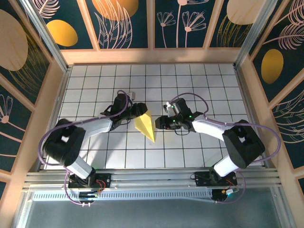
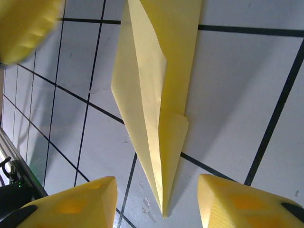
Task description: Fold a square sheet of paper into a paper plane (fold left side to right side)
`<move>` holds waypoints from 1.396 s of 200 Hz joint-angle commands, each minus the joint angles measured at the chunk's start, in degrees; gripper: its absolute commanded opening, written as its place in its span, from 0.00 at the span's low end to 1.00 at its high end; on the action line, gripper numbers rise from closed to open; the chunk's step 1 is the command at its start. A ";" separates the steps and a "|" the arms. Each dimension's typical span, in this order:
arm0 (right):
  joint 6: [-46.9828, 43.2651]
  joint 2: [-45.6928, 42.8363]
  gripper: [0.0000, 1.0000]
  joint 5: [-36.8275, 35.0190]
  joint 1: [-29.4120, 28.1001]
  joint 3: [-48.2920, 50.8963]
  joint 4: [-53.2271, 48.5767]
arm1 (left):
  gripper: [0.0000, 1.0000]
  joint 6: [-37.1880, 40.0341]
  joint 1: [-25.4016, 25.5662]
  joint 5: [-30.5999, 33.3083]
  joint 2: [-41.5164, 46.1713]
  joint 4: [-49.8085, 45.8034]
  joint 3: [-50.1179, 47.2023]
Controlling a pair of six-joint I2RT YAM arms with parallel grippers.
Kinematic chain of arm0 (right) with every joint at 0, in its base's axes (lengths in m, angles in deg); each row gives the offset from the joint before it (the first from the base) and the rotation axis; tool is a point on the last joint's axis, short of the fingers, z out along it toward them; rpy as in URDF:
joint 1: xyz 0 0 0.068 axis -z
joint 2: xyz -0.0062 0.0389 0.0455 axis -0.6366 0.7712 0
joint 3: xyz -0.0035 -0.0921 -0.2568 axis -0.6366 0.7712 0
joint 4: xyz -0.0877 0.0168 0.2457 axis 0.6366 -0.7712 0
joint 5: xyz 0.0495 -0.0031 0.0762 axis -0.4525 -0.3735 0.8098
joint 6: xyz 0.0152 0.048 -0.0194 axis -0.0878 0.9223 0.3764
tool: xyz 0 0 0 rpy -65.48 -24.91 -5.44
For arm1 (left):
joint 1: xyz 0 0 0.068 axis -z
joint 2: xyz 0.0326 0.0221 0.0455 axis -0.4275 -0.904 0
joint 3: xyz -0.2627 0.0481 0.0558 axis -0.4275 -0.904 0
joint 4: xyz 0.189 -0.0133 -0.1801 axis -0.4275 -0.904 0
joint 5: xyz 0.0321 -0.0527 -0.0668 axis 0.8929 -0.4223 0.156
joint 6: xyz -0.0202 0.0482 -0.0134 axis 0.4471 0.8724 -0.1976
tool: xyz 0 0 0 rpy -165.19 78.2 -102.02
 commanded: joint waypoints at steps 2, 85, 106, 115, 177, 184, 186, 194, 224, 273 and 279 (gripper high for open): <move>-2.59 2.36 0.49 1.49 -0.42 -1.87 3.15 | 0.43 -0.78 -0.35 6.27 5.17 -1.58 -3.65; -3.52 15.06 0.46 3.06 -3.04 -8.94 7.60 | 0.50 -4.06 -0.33 11.33 16.88 -1.63 -14.38; -3.47 16.84 0.42 3.96 -3.12 -9.78 7.42 | 0.51 -3.87 -0.33 11.78 17.83 -2.41 -14.63; -3.47 17.32 0.40 4.36 -3.12 -9.97 7.31 | 0.51 -3.69 -0.32 11.99 18.14 -2.78 -14.48; -3.82 12.71 0.00 2.91 -2.20 -8.78 7.42 | 0.56 -4.27 -0.33 11.61 21.43 -2.26 -14.48; -3.82 10.65 0.00 2.79 -1.63 -7.84 7.96 | 0.58 -4.50 -0.33 11.38 22.31 -1.65 -14.77; -3.82 10.07 0.00 2.79 -1.46 -7.57 8.21 | 0.58 -4.58 -0.33 11.30 22.64 -1.41 -14.86; -3.82 7.29 0.00 3.10 -0.75 -6.29 9.27 | 0.61 -4.86 -0.33 11.03 23.95 -0.30 -15.38; -2.86 -3.90 0.00 8.93 2.87 -0.88 15.34 | 0.74 -6.04 -0.33 6.55 29.10 9.69 -18.54; 4.88 -15.58 0.00 23.90 6.45 4.92 29.01 | 0.68 -11.03 -0.33 -10.48 26.01 30.52 -18.50; 6.14 -16.07 0.00 25.34 6.45 5.17 30.66 | 0.67 -11.85 -0.25 -12.04 25.09 33.03 -18.41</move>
